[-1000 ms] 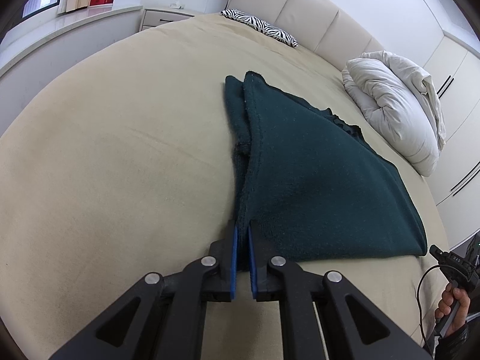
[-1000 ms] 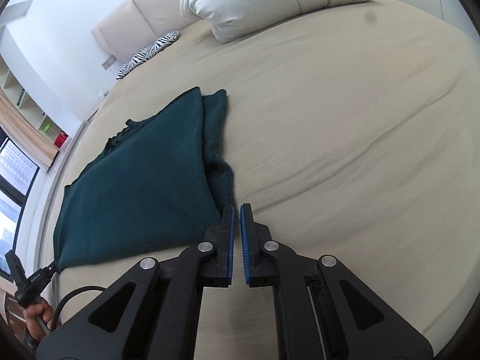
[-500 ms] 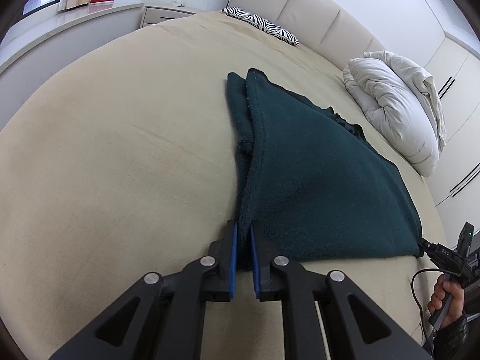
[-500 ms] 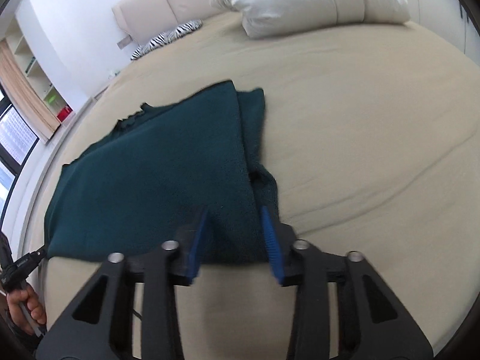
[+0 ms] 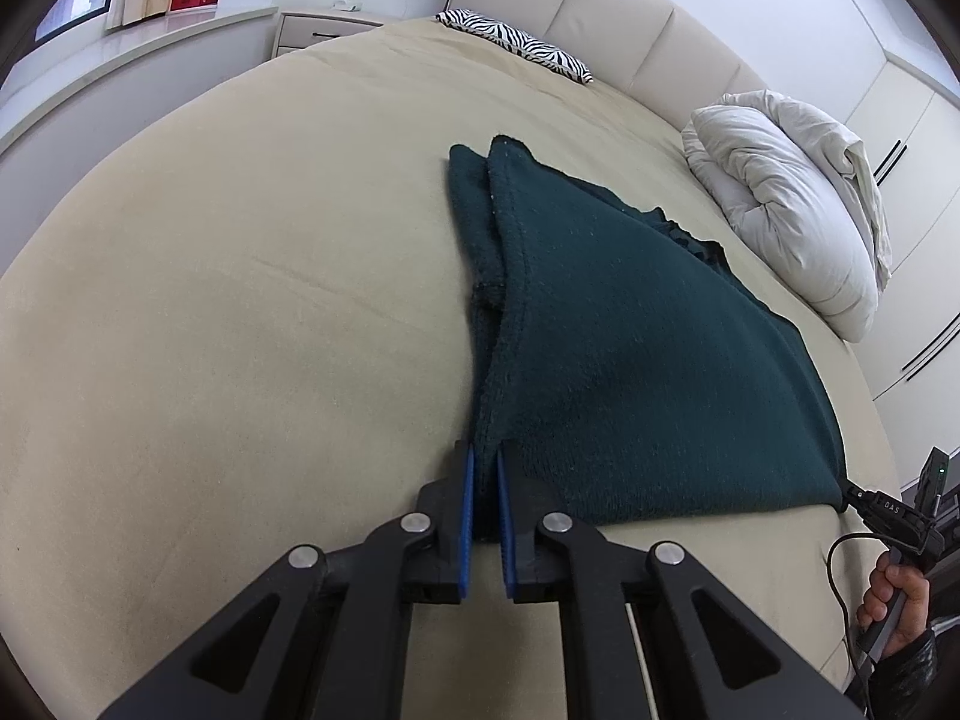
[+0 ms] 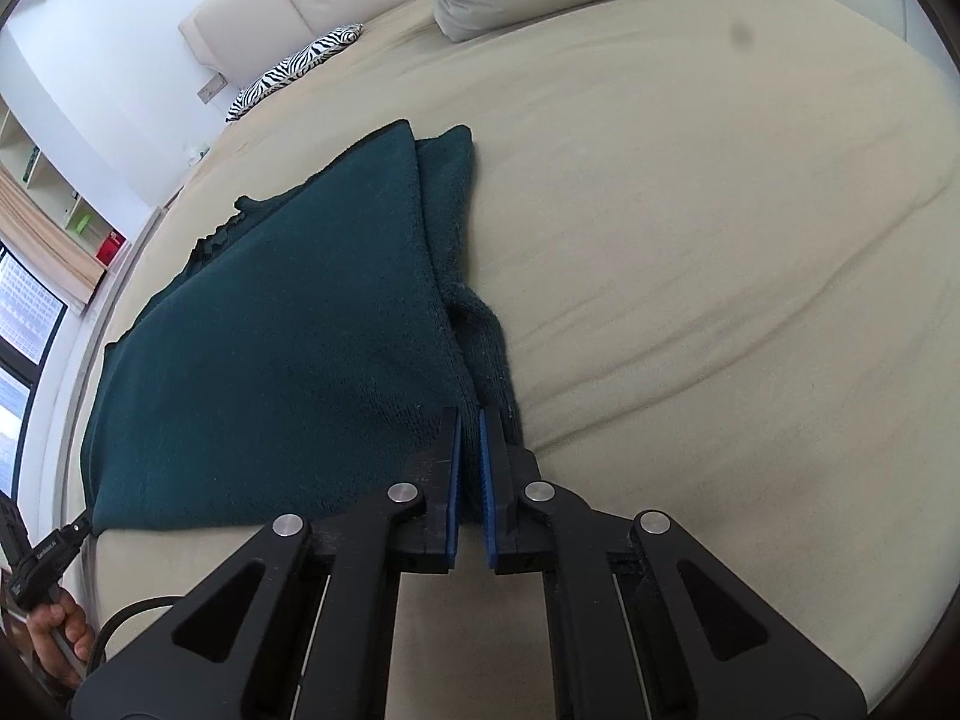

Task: Fold small clothes

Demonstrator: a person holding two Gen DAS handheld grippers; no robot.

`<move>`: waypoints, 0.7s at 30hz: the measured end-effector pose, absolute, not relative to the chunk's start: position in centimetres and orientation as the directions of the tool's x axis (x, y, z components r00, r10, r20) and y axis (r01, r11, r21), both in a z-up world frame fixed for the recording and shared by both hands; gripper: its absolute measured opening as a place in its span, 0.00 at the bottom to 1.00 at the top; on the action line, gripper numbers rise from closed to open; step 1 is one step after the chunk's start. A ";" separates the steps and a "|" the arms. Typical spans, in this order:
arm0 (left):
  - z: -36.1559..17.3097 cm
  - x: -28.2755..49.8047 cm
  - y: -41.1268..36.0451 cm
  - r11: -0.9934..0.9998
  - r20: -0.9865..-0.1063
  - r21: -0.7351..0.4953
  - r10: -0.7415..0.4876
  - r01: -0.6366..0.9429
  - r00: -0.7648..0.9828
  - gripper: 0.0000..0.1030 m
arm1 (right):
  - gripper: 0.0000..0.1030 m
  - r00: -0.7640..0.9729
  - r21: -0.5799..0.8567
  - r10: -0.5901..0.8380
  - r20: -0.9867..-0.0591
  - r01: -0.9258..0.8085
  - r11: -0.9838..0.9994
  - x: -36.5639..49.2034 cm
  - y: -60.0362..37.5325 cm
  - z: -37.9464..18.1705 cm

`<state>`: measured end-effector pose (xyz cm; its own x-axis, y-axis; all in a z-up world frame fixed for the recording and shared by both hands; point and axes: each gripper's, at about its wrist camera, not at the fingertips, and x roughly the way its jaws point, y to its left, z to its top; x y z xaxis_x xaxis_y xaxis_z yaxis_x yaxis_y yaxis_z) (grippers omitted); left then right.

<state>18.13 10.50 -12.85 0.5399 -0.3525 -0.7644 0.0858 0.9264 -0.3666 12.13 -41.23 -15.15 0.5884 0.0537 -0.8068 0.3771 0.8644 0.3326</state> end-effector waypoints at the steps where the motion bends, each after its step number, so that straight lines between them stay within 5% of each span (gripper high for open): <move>1: -12.8 18.1 10.6 0.926 -0.764 -0.367 -0.353 0.086 0.540 0.09 | 0.04 0.586 0.317 0.042 -0.809 0.375 0.871 12.1 -41.0 -15.0; 13: -12.1 17.8 11.4 0.913 -0.759 -0.404 -0.372 0.061 0.535 0.16 | 0.06 0.591 0.355 0.076 -0.803 0.373 0.857 12.0 -41.5 -15.3; 14: -11.4 17.5 11.4 0.918 -0.756 -0.392 -0.359 0.060 0.548 0.16 | 0.08 0.593 0.361 0.078 -0.802 0.376 0.853 11.9 -41.7 -15.1; 17: -8.9 16.8 11.1 0.940 -0.729 -0.334 -0.304 0.070 0.614 0.15 | 0.42 0.629 0.328 -0.044 -0.776 0.463 0.823 10.5 -42.6 -12.7; 21: -5.3 18.7 8.4 0.939 -0.663 -0.313 -0.324 0.143 0.675 0.15 | 0.42 0.736 0.426 0.029 -0.677 0.358 0.831 11.7 -41.3 -9.0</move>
